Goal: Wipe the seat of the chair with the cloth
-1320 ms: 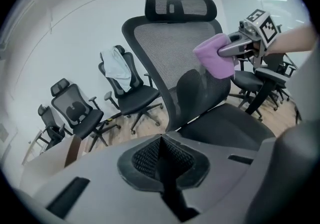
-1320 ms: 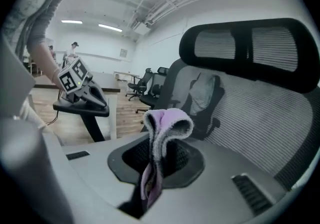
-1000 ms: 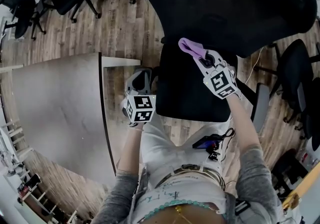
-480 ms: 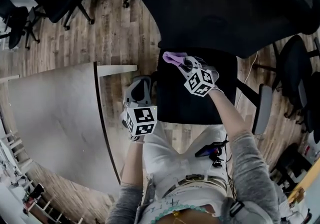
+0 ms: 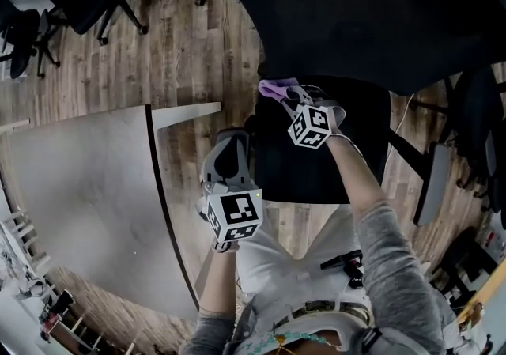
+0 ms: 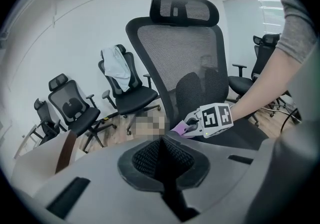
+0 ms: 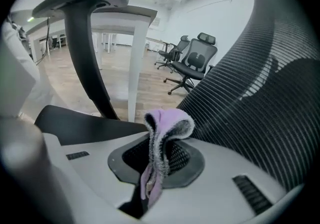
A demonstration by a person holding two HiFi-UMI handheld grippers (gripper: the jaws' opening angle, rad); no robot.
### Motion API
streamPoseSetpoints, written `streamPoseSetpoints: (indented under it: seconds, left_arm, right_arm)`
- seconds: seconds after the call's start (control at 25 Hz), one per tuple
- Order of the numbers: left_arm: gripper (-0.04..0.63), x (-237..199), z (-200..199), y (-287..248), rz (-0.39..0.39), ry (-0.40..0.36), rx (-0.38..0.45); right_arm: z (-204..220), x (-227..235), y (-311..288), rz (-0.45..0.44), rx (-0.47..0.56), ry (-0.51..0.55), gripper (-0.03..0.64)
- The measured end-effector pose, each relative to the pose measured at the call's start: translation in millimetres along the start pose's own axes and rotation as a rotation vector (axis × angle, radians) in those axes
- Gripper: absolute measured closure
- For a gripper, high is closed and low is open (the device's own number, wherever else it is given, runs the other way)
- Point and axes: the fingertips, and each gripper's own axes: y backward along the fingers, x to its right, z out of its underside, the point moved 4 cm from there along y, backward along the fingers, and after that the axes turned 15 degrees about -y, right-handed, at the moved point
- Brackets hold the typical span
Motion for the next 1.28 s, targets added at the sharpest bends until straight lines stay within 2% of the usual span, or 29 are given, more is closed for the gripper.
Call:
streamPoseSetpoints:
  seconds: [0.32, 0.52, 0.72, 0.96, 1.28]
  left_arm:
    - [0.588, -1, -2, -3, -0.001, 0.003, 0.004]
    - [0.588, -1, -3, -1, 0.002, 0.004, 0.005]
    - [0.588, -1, -1, -1, 0.001, 0.001, 0.007]
    - [0.588, -3, 2, 2, -0.004, -0.008, 0.004]
    - [0.588, -2, -4, -2, -0.008, -0.017, 0.003]
  right_arm:
    - [19, 0, -28, 0.031, -0.041, 0.018, 0.569]
    - [27, -5, -40, 0.041, -0.082, -0.037, 0.569]
    - [32, -8, -51, 0.068, -0.116, -0.001, 0.569]
    - [31, -8, -56, 0.058, -0.136, -0.041, 0.571]
    - [34, -5, -55, 0.078, -0.152, -0.041, 0.570]
